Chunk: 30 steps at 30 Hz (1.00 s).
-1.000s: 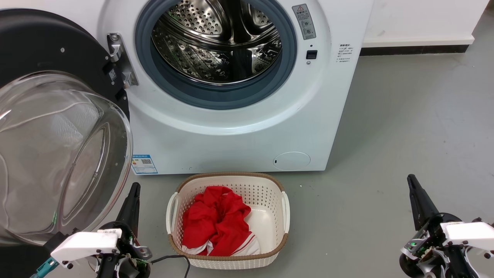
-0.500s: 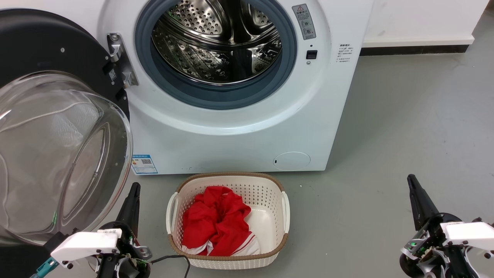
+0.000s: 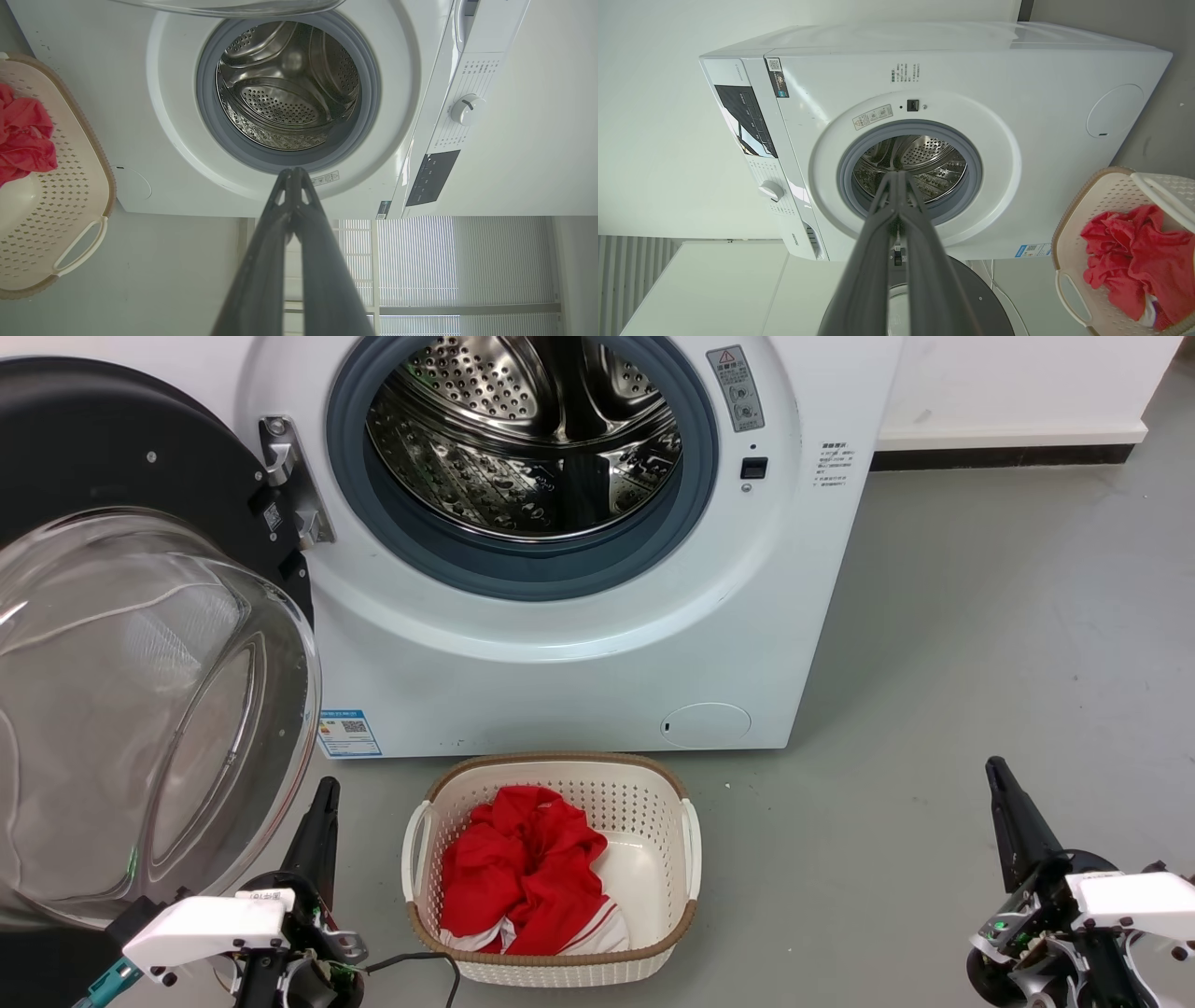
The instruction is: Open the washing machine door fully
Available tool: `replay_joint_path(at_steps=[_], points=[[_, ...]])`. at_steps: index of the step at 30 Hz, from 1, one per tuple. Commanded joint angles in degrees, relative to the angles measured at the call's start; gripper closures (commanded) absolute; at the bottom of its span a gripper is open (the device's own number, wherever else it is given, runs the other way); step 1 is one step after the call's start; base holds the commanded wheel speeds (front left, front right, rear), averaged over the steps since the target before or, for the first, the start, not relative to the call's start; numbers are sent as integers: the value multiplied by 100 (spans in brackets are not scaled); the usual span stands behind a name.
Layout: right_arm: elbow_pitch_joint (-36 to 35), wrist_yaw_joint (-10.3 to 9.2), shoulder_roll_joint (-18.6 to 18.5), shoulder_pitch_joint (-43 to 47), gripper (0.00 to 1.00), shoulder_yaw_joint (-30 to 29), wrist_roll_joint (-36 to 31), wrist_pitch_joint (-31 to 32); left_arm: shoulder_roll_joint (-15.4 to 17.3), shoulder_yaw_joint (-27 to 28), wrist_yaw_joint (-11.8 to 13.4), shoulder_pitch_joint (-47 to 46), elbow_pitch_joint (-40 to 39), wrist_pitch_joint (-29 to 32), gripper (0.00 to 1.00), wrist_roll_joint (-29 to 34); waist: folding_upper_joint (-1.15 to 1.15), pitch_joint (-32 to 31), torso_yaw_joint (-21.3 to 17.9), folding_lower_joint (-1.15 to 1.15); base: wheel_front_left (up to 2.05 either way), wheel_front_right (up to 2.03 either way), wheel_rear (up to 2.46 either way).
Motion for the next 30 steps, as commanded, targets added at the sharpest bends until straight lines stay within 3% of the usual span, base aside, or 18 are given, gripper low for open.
replay_joint_path(at_steps=[1,30], points=[[8,0,14,-69,100,-11,-22,27,-7,16,-22,-43,3,14,100,-6,0,0,0,0,0,0,0],[9,0,38,-71,100,-41,-44,45,-7,16,-22,-42,2,14,100,-7,0,0,0,0,0,0,0]])
